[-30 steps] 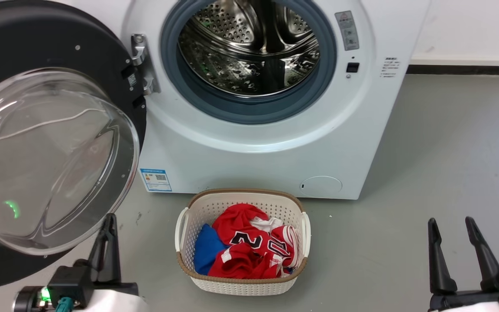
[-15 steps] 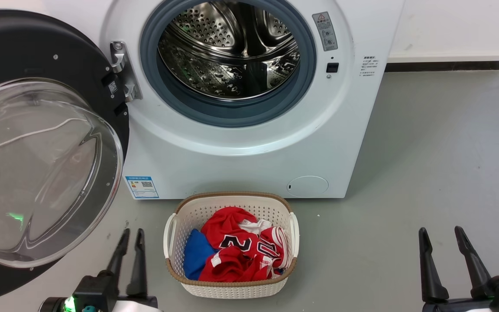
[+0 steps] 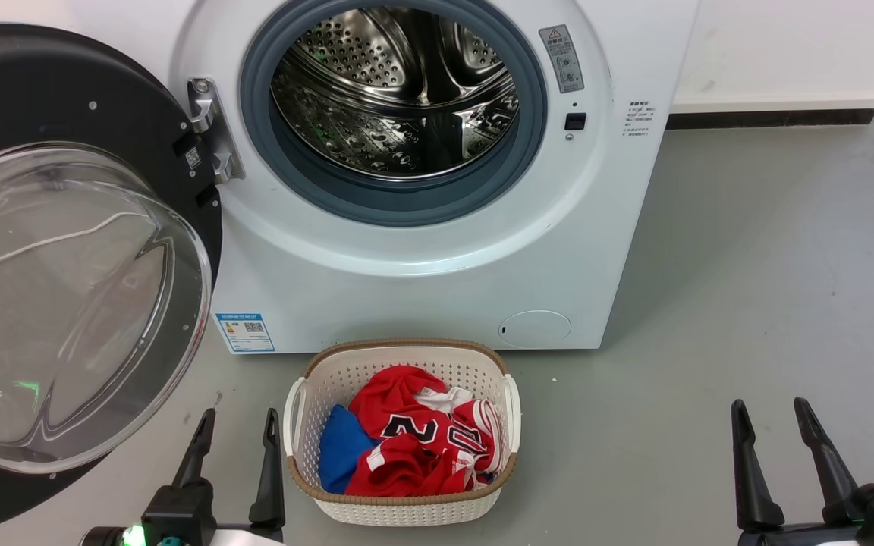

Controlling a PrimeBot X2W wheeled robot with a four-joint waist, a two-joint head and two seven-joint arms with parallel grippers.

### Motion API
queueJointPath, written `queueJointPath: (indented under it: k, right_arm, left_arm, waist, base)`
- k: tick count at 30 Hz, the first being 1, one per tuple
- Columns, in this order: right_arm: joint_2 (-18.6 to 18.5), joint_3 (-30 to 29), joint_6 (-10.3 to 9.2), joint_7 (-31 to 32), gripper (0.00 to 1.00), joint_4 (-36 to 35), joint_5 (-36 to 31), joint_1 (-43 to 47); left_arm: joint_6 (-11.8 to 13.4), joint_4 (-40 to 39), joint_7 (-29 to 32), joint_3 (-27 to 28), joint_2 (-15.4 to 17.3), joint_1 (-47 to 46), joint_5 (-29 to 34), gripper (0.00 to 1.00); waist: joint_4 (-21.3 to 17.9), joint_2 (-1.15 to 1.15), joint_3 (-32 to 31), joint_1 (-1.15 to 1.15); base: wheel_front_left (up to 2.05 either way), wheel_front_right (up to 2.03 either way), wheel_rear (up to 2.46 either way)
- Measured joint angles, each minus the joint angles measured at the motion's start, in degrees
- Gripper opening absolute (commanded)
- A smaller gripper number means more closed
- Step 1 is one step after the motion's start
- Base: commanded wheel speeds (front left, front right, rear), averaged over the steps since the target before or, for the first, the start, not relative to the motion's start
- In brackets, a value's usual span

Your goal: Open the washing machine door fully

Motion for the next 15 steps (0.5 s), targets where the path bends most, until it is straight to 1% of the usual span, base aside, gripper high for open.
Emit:
queueJointPath:
  k: [3,4,9,11,15]
  right_arm:
    - [0.0,0.0,0.0,0.0,1.0,0.0,0.02,-0.01]
    - [0.0,-0.02,0.0,0.0,0.0,0.0,0.04,-0.01]
    - [0.0,0.2,0.0,0.19,0.0,2.41,0.25,0.27]
    - [0.0,0.3,0.0,0.46,0.0,2.81,1.77,0.3]
    - [-0.12,0.43,0.0,1.31,0.0,3.66,6.87,0.1]
  left_arm:
    - [0.22,0.2,0.0,-0.07,0.0,-0.01,0.43,1.0]
    - [0.31,0.2,0.0,-0.07,0.0,-0.02,0.43,0.0]
    - [0.36,2.83,0.02,-0.31,-0.03,0.68,0.29,0.0]
    - [0.16,3.6,0.89,-0.11,-0.05,0.74,-1.42,0.0]
    - [-0.05,4.1,2.13,0.56,-0.04,0.5,-6.34,0.0]
  waist:
    - [0.08,0.0,-0.03,0.0]
    - [0.11,0.0,-0.03,0.0]
    - [0.13,0.0,-0.04,0.0]
    - [0.16,0.0,-0.01,0.0]
    - [0.21,0.0,0.04,0.0]
  base:
    - [0.0,0.0,0.0]
    - [0.0,0.0,0.0]
    - [0.0,0.0,0.0]
    - [0.0,0.0,0.0]
    - [0.0,0.0,0.0]
